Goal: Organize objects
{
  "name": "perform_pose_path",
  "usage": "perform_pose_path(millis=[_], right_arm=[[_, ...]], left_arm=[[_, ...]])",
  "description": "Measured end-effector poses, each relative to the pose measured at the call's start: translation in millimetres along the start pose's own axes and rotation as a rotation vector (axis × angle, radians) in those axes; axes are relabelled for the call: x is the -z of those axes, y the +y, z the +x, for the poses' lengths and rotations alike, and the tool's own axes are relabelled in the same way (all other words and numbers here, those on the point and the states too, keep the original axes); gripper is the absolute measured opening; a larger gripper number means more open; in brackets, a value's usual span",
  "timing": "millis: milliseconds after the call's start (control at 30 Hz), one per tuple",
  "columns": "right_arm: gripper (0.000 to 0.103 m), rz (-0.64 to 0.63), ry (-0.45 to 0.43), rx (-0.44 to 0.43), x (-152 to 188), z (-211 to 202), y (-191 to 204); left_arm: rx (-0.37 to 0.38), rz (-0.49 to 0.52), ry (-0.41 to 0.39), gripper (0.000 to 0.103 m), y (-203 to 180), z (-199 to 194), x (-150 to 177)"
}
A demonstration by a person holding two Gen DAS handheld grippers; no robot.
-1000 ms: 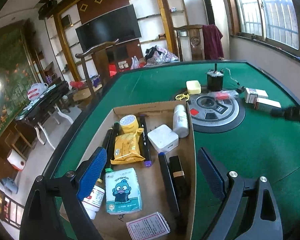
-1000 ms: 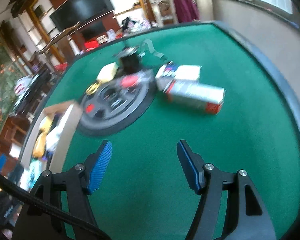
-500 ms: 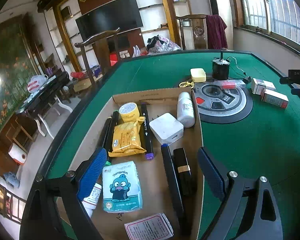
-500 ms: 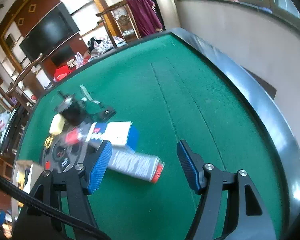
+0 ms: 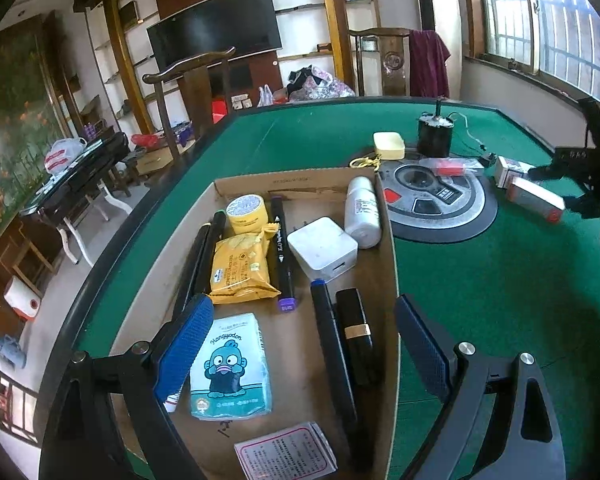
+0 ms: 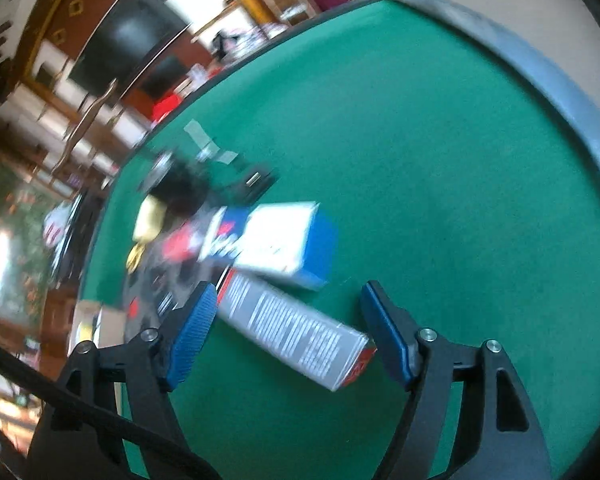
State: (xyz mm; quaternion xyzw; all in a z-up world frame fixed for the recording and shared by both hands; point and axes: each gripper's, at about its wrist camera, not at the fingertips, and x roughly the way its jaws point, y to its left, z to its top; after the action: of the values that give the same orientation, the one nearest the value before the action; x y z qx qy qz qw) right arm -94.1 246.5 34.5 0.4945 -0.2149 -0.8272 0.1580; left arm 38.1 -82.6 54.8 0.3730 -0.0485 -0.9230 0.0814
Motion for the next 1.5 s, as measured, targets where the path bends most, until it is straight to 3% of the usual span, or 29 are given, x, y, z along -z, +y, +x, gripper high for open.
perform_pose_path(millis=[133, 167, 233, 267, 367, 500, 600, 733, 967, 1500], right_arm=[[0.074, -0.115, 0.054, 0.001, 27, 7, 37], [0.074, -0.158, 0.060, 0.037, 38, 6, 50], [0.074, -0.218, -0.018, 0.169, 50, -4, 69], [0.074, -0.270, -0.110, 0.260, 62, -19, 86], [0.074, -0.354, -0.221, 0.258, 89, -48, 121], [0.081, -0.420, -0.187, 0.122, 134, -58, 165], [0.081, -0.444, -0.118, 0.092, 161, -42, 184], [0.081, -0.494, -0.071, 0.127, 196, -18, 201], [0.081, -0.615, -0.095, 0.188, 231, -17, 231], [0.081, -0.698, -0.110, 0.239, 255, -13, 260]], left_arm=[[0.034, -0.042, -0.094, 0.088, 10, -18, -1], [0.042, -0.055, -0.132, 0.088, 15, -25, -1], [0.056, -0.084, -0.205, 0.093, 26, -39, -1], [0.057, -0.098, -0.233, 0.097, 32, -45, -1], [0.034, -0.143, -0.277, 0.102, 48, -55, -2], [0.095, -0.217, -0.224, 0.102, 70, -49, -1], [0.128, -0.263, -0.194, 0.102, 86, -46, 6], [0.104, -0.305, -0.167, 0.102, 101, -42, 15], [0.034, -0.326, -0.168, 0.102, 113, -42, 29], [-0.021, -0.334, -0.134, 0.102, 114, -42, 41]])
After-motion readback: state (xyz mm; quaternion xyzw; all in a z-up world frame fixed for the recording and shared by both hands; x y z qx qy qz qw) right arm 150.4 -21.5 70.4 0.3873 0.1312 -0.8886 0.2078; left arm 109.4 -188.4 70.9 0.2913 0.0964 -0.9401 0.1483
